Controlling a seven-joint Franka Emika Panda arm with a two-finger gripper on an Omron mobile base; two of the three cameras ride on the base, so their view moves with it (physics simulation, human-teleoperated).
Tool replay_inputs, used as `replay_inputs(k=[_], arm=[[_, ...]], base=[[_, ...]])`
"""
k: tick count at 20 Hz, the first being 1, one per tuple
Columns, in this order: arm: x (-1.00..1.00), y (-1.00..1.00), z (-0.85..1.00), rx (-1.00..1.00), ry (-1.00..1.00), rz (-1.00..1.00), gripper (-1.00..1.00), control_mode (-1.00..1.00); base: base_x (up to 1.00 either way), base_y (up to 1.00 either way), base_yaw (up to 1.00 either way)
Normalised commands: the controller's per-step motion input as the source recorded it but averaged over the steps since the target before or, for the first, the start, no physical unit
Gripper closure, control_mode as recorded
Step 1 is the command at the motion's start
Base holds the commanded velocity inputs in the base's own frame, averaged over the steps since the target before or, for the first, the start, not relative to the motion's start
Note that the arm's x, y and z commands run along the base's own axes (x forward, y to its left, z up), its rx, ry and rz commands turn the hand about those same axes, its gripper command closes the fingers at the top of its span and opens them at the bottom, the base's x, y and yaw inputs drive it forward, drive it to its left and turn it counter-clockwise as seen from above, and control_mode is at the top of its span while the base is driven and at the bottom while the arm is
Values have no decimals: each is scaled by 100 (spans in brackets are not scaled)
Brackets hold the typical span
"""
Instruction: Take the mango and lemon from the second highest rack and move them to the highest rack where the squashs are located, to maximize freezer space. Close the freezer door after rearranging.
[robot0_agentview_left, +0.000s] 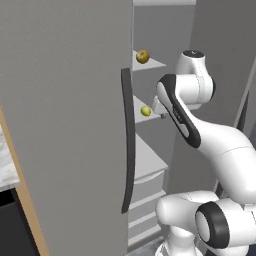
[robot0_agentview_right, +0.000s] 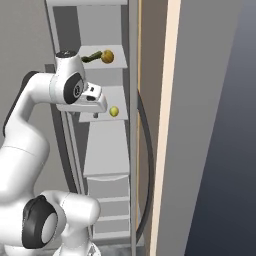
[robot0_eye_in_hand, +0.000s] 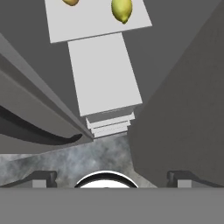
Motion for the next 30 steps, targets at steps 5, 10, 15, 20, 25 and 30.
replay_inputs(k=[5,10,15,20,25,30], arm=[[0,0,0,0,0,0,-100,100],[0,0,0,0,0,0,-100,100],[0,0,0,0,0,0,-100,100],[0,0,0,0,0,0,-100,100],[0,0,0,0,0,0,-100,100],[0,0,0,0,0,0,-100,100]], base=[[-5,1,0],[18,40,-1],[34,52,-6],[50,10,-1],[59,-26,0],[48,-42,5]])
